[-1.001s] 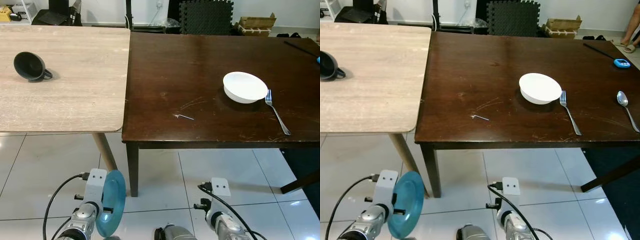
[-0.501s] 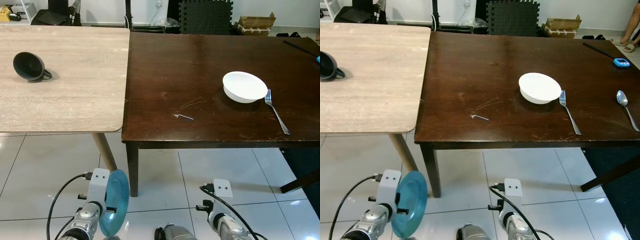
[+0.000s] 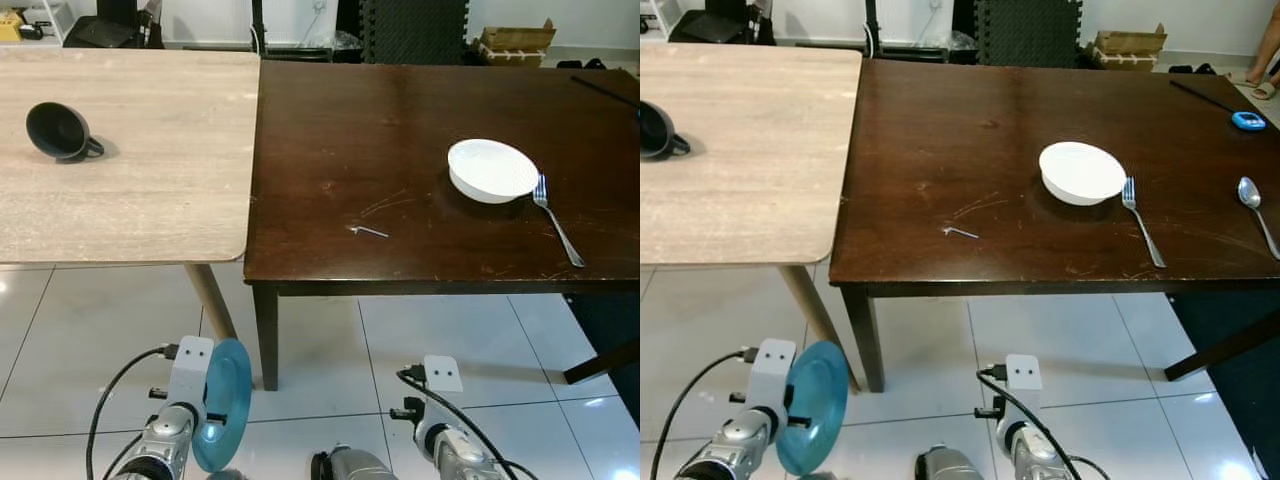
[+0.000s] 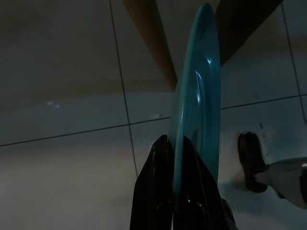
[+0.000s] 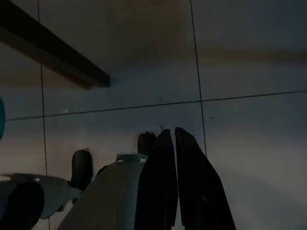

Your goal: Setting the table

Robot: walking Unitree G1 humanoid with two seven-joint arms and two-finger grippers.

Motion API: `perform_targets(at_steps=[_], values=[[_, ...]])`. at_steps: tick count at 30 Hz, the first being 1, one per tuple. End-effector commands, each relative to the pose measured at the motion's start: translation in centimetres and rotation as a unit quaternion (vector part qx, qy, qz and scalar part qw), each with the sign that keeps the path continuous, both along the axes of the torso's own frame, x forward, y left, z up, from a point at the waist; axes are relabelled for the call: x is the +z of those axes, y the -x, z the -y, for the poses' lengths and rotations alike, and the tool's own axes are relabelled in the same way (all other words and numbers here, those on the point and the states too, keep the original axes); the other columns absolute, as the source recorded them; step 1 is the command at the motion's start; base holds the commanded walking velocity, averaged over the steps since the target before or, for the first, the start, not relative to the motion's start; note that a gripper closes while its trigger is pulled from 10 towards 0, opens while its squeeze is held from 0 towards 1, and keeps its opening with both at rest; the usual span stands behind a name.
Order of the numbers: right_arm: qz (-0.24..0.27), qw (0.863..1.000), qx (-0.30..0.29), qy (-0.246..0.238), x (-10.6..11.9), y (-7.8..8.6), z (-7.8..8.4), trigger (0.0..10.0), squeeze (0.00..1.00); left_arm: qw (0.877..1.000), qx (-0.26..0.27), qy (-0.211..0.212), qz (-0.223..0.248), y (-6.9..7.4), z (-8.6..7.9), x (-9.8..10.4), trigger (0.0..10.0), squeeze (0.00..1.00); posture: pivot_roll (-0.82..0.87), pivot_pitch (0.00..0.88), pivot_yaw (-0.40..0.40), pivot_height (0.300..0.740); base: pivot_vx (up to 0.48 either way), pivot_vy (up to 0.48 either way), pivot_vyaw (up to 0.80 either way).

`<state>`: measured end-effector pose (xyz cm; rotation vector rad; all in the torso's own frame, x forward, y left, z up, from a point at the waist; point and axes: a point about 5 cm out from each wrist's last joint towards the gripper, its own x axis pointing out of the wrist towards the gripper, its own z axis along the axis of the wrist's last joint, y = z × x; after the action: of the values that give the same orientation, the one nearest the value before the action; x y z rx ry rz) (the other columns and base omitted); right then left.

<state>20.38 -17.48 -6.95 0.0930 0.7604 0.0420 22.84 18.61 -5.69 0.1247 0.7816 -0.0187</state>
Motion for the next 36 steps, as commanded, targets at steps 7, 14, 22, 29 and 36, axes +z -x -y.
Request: perform_targets(at_steps=[7, 14, 22, 29, 36], values=[[-0.008, 1.0, -0.011, -0.001, -0.3, 0.6, 0.3, 10.0, 0.0, 0.999, 0.009, 0.027, -0.014, 0.6, 0.4, -0.5, 10.0, 0.0, 0.04, 0.058, 0.004, 0.74, 0.0, 0.0, 0.0], [-0.007, 1.0, -0.017, -0.002, -0.4, 0.8, 0.4, 10.0, 0.0, 1.0, -0.013, 0.015, -0.022, 1.1, 0.5, -0.8, 10.0, 0.0, 0.04, 0.055, 0.021, 0.74, 0.0, 0.0, 0.0], [-0.012, 1.0, -0.021, -0.005, -0.7, 1.3, 0.3, 10.0, 0.0, 1.0, -0.016, 0.002, -0.021, 1.0, 0.3, -0.7, 10.0, 0.0, 0.05, 0.053, 0.018, 0.74, 0.0, 0.0, 0.0], [-0.017, 1.0, -0.014, -0.005, -0.8, 1.5, -0.1, 10.0, 0.0, 1.0, -0.012, -0.001, -0.022, 1.2, 0.2, -0.8, 10.0, 0.0, 0.06, 0.049, 0.007, 0.74, 0.0, 0.0, 0.0], [-0.015, 1.0, -0.011, -0.005, -0.6, 1.1, -0.2, 10.0, 0.0, 1.0, -0.011, -0.003, -0.025, 1.6, 0.0, -1.0, 10.0, 0.0, 0.06, 0.041, 0.007, 0.74, 0.0, 0.0, 0.0]])
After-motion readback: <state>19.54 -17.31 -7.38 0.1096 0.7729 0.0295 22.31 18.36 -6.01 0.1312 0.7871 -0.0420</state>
